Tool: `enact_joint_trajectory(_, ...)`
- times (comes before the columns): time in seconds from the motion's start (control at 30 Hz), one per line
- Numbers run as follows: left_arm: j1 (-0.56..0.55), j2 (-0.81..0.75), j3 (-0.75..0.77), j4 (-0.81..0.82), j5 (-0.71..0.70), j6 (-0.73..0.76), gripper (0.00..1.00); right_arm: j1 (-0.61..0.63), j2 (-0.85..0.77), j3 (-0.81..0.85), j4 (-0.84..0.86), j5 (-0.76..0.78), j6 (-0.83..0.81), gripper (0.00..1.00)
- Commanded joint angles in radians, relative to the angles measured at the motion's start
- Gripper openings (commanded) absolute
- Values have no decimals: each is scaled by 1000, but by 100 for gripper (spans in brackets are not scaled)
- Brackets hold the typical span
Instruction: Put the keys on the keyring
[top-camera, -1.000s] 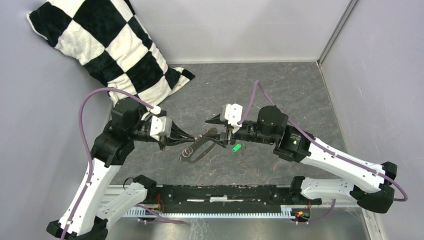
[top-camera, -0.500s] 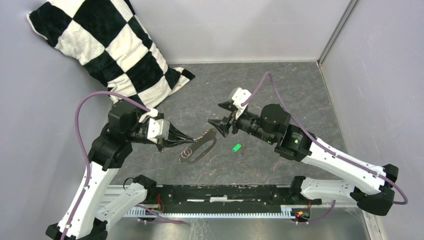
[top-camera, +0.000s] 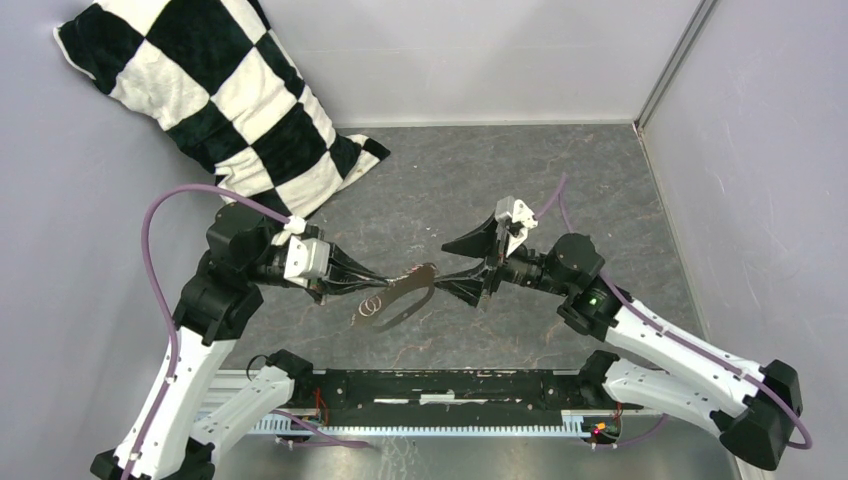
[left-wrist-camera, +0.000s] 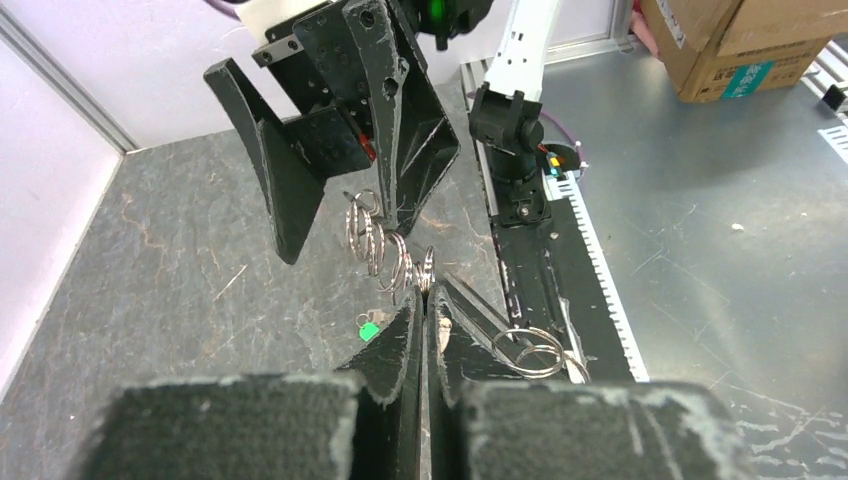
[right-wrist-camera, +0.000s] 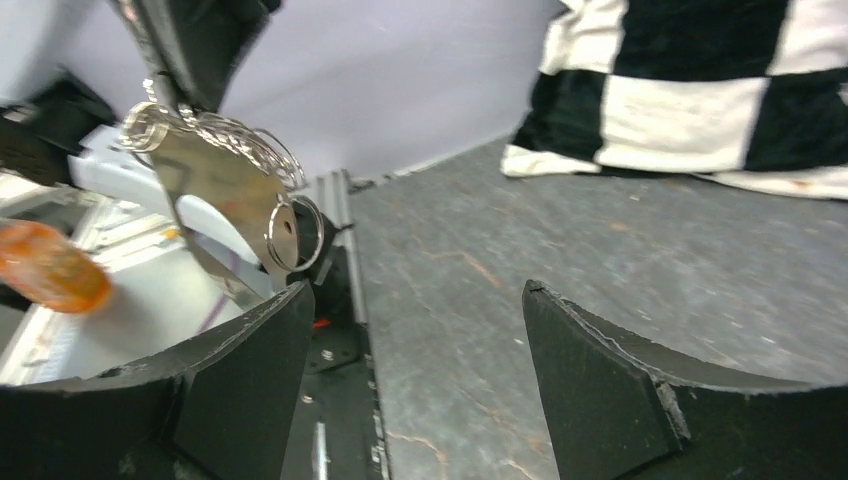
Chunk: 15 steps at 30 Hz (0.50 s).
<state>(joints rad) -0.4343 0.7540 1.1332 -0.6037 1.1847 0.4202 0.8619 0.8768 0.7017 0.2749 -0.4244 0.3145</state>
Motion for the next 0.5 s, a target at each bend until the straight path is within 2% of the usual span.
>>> enact_joint_trajectory(0.0, -5, 5, 21, 81, 41, -91, 2, -25, 28, -64, 423, -209, 265, 83)
enact_joint_trajectory(0.1, -4, -3, 12, 116, 35, -123, 2, -26, 52, -104, 622, -271, 390, 81)
enact_joint_trajectory(0.2, -4, -8, 1, 147, 30, -148, 2, -26, 55, -120, 672, -308, 431, 80)
enact_joint_trajectory(0.37, -5, 4, -3, 150, 41, -159, 2, -38, 31, -102, 652, -344, 432, 76)
enact_joint_trajectory(0.47, -4, 8, -4, 171, 43, -177, 2, -47, 22, -65, 519, -346, 366, 74)
